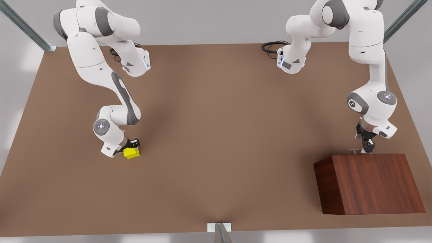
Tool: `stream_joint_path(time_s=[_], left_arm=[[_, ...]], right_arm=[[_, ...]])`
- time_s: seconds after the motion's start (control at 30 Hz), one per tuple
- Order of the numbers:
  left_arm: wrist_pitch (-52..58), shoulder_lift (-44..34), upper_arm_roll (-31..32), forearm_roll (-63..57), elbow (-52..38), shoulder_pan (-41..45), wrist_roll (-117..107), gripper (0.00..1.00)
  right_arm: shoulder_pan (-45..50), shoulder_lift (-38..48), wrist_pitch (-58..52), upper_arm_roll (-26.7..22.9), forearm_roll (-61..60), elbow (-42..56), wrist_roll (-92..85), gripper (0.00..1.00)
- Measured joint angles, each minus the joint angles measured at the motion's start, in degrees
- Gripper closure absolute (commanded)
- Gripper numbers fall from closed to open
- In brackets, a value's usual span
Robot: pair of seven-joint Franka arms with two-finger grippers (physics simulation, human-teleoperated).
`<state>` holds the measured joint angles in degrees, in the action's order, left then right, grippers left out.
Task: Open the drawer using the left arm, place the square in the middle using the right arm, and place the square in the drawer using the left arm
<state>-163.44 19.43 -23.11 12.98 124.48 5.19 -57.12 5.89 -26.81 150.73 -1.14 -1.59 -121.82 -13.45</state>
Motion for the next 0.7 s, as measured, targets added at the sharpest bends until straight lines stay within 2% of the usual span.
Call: stream_joint_path(time_s=[0.3,0.47,0.53,0.6,0.63,0.67,0.7], left_arm=[[5.64,-2.34,0.00,0.71,0.58,0.13,-0.01,0.00],[5.68,-2.79,0.00,0.87,0.89,0.09,0.08,0.00],[7.58,-4.48,0.00,0.91,2.07,0.09,-0.08,0.00],[7.80,-5.47,0.00,0.95,3.24,0.08,-0.31,0.00],[8.43,-5.86,-0.08,0.99,3.55,0.08,-0.44,0.00],[8.49,-6.23,-0.09,1.01,4.00,0.08,-0.53,0.00],[8.49,-6.32,-0.17,1.03,4.10,0.09,-0.45,0.00]], right_arm=[[-0.03,1.04,-2.54,1.15,-0.14,1.71,0.46,0.29],[2.58,-0.15,-3.76,9.11,0.33,6.93,18.66,0.29],[3.29,-2.43,-5.24,13.34,0.79,11.58,26.69,0.29],[12.17,-5.46,-7.46,13.18,0.74,19.54,38.54,0.29],[18.45,-8.09,-12.00,11.34,1.00,26.99,45.27,0.29],[26.83,-13.47,-20.41,6.89,0.67,39.11,52.00,0.29],[30.23,-17.60,-22.31,5.56,0.62,46.30,56.80,0.29]])
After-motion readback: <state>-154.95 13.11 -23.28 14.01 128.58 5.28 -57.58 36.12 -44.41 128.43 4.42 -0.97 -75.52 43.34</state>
